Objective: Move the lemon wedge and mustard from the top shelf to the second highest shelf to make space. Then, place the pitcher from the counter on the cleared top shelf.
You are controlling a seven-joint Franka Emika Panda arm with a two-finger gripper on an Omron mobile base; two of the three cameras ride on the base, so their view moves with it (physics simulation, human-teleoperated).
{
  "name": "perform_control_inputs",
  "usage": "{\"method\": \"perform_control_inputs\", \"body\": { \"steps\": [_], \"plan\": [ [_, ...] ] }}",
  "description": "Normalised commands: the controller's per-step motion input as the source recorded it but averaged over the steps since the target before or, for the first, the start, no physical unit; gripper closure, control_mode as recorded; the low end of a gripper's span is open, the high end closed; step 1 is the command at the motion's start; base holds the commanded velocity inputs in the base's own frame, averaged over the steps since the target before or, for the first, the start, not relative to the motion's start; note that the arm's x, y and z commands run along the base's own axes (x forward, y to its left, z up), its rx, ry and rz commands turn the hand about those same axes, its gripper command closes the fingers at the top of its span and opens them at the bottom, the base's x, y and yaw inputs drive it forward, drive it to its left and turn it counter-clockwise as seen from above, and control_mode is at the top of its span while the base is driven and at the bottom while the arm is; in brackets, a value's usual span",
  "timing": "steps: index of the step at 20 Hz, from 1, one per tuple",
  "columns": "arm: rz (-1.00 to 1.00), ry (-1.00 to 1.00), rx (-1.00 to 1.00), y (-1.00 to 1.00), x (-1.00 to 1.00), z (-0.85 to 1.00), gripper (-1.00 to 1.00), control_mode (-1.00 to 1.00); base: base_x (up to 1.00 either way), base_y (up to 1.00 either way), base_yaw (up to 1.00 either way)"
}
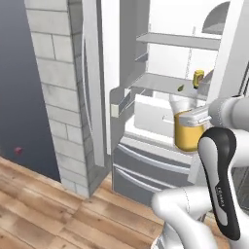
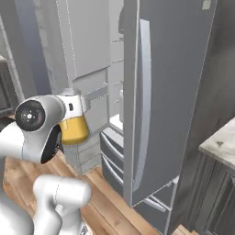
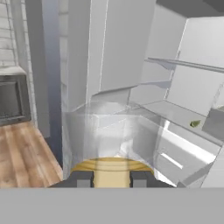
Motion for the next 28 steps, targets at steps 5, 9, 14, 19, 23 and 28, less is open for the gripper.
{"method": "perform_control_inputs", "body": {
  "steps": [5, 9, 14, 19, 23, 28],
  "plan": [
    [0.0, 0.0, 0.0, 0.0, 0.0, 0.0, 1.0, 1.0, 0.16, 0.51, -0.47],
    [0.0, 0.0, 0.0, 0.0, 0.0, 0.0, 1.0, 1.0, 0.14, 0.6, -0.49],
    [0.0, 0.0, 0.0, 0.0, 0.0, 0.0, 1.0, 1.0, 0.15, 0.65, -0.5],
    [0.0, 0.0, 0.0, 0.0, 0.0, 0.0, 1.0, 1.0, 0.11, 0.65, -0.46],
    [0.0, 0.0, 0.0, 0.0, 0.0, 0.0, 1.0, 1.0, 0.12, 0.64, -0.34],
    [0.0, 0.0, 0.0, 0.0, 0.0, 0.0, 1.0, 1.0, 0.27, 0.24, -0.11]
  ]
}}
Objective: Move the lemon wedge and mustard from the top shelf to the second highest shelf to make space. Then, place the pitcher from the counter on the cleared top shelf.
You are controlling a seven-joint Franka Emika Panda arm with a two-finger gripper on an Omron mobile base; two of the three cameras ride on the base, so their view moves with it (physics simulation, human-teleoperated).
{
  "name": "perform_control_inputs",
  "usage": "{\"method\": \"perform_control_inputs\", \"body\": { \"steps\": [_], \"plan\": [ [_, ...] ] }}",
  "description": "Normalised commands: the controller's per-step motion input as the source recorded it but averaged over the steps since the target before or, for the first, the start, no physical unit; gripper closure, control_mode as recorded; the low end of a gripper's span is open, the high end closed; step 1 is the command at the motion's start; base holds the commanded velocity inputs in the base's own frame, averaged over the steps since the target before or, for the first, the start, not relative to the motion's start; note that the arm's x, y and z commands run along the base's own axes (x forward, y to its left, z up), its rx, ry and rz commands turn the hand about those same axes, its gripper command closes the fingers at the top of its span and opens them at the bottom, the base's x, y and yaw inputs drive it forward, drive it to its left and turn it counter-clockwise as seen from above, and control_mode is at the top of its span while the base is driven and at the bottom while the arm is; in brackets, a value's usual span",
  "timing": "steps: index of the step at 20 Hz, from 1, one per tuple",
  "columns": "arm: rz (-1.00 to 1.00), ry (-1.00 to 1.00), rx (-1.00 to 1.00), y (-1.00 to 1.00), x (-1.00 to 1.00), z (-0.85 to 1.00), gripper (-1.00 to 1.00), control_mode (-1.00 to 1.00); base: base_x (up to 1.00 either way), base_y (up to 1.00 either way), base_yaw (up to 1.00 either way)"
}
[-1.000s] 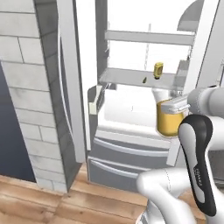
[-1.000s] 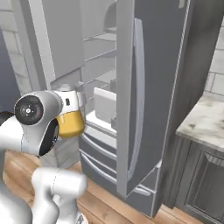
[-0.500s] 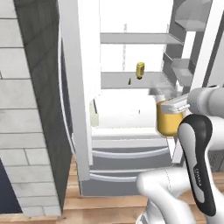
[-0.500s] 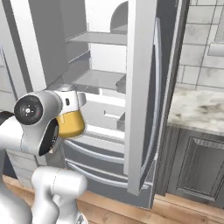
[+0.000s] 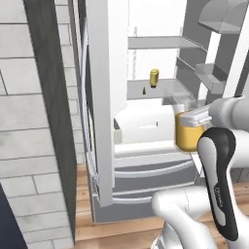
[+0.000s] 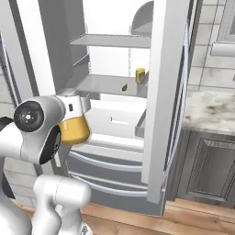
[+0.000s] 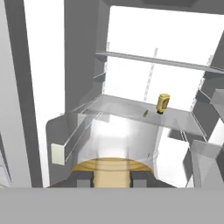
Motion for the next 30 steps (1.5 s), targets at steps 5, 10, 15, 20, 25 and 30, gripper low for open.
{"method": "perform_control_inputs", "body": {
  "steps": [5, 10, 15, 20, 25, 30],
  "plan": [
    [0.0, 0.0, 0.0, 0.0, 0.0, 0.0, 1.0, 1.0, 0.39, 0.02, -0.02],
    [0.0, 0.0, 0.0, 0.0, 0.0, 0.0, 1.0, 1.0, 0.49, 0.0, 0.0],
    [0.0, 0.0, 0.0, 0.0, 0.0, 0.0, 1.0, 1.0, 0.53, 0.0, 0.0],
    [0.0, 0.0, 0.0, 0.0, 0.0, 0.0, 1.0, 1.0, 0.54, 0.0, -0.02],
    [0.0, 0.0, 0.0, 0.0, 0.0, 0.0, 1.0, 1.0, 0.53, 0.0, -0.05],
    [0.0, 0.0, 0.0, 0.0, 0.0, 0.0, 1.0, 1.0, 0.49, 0.0, -0.05]
  ]
}}
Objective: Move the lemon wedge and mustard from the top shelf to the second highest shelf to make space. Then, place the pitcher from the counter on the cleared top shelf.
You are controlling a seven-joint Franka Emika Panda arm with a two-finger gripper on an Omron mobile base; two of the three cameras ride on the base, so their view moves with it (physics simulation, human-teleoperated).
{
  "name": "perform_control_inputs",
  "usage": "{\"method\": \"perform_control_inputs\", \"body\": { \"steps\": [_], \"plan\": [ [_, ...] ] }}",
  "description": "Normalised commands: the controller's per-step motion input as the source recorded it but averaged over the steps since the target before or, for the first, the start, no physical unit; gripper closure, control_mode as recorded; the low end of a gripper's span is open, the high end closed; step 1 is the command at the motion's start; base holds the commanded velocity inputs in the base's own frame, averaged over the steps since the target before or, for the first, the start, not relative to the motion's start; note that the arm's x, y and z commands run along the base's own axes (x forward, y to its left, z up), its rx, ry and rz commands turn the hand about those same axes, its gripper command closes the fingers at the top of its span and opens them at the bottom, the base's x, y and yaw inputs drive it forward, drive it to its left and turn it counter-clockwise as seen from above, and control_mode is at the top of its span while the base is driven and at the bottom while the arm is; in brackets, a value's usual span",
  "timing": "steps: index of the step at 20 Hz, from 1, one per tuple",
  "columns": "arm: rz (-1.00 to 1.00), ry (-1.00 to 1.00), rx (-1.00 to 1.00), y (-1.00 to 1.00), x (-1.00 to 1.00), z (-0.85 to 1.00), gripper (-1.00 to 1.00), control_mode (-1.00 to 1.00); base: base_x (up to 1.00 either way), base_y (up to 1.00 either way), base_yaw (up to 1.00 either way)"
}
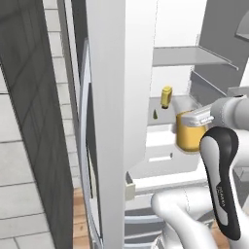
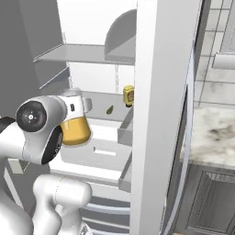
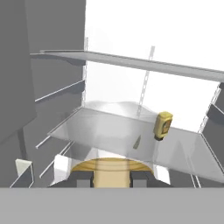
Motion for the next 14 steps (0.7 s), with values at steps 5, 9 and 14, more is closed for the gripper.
{"method": "perform_control_inputs", "body": {
  "steps": [5, 9, 14],
  "plan": [
    [0.0, 0.0, 0.0, 0.0, 0.0, 0.0, 1.0, 1.0, 0.44, 0.0, -0.05],
    [0.0, 0.0, 0.0, 0.0, 0.0, 0.0, 1.0, 1.0, 0.4, 0.0, -0.05],
    [-0.01, -0.01, 0.0, 0.0, 0.04, 0.0, 1.0, -1.0, 0.22, 0.0, -0.03]
  ]
}}
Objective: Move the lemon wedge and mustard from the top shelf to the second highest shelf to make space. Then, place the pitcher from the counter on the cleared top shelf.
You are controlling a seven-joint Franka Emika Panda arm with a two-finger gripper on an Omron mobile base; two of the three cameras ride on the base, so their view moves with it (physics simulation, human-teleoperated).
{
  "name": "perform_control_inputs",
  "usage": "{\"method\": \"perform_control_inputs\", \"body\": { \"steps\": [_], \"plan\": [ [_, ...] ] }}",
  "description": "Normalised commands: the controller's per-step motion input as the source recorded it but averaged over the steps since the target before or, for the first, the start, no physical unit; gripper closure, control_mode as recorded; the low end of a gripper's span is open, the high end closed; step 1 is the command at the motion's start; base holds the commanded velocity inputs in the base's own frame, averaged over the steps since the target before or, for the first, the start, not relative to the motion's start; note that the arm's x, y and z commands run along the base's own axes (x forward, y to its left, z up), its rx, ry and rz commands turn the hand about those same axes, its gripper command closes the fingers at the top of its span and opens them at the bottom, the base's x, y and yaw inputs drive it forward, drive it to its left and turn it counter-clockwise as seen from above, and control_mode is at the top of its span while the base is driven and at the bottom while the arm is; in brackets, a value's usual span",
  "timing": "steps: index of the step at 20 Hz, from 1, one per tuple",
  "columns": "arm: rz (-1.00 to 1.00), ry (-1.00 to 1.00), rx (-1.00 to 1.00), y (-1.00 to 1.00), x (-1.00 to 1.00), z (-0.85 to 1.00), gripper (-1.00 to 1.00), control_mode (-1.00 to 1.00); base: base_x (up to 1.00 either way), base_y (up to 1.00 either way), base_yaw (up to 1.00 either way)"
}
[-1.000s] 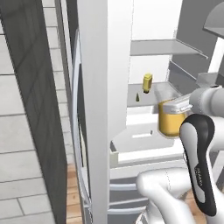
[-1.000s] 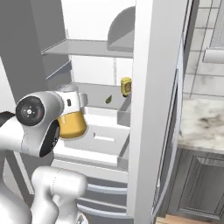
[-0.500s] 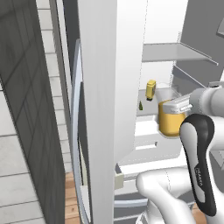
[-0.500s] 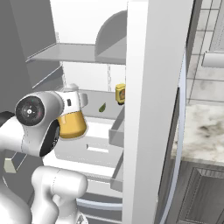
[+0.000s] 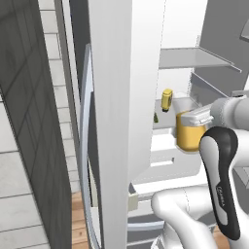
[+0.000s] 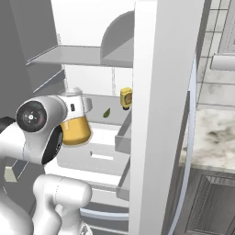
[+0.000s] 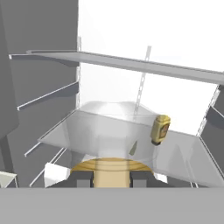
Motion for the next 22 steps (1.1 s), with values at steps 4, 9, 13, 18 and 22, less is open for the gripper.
{"method": "perform_control_inputs", "body": {
  "steps": [4, 9, 13, 18, 22],
  "plan": [
    [0.0, -0.14, 0.0, 0.0, 0.01, 0.01, 1.0, -1.0, 0.0, 0.0, 0.0],
    [0.0, -0.2, 0.0, 0.0, 0.0, 0.15, 1.0, -1.0, 0.0, 0.0, 0.0],
    [0.0, -0.2, 0.0, 0.0, 0.0, 0.36, 1.0, -1.0, 0.0, 0.0, 0.0],
    [0.0, -0.14, 0.0, 0.0, 0.0, 0.48, 1.0, -1.0, 0.0, 0.0, 0.0],
    [0.0, -0.1, 0.0, 0.0, 0.0, 0.47, 1.0, -1.0, 0.0, 0.0, 0.0]
  ]
}}
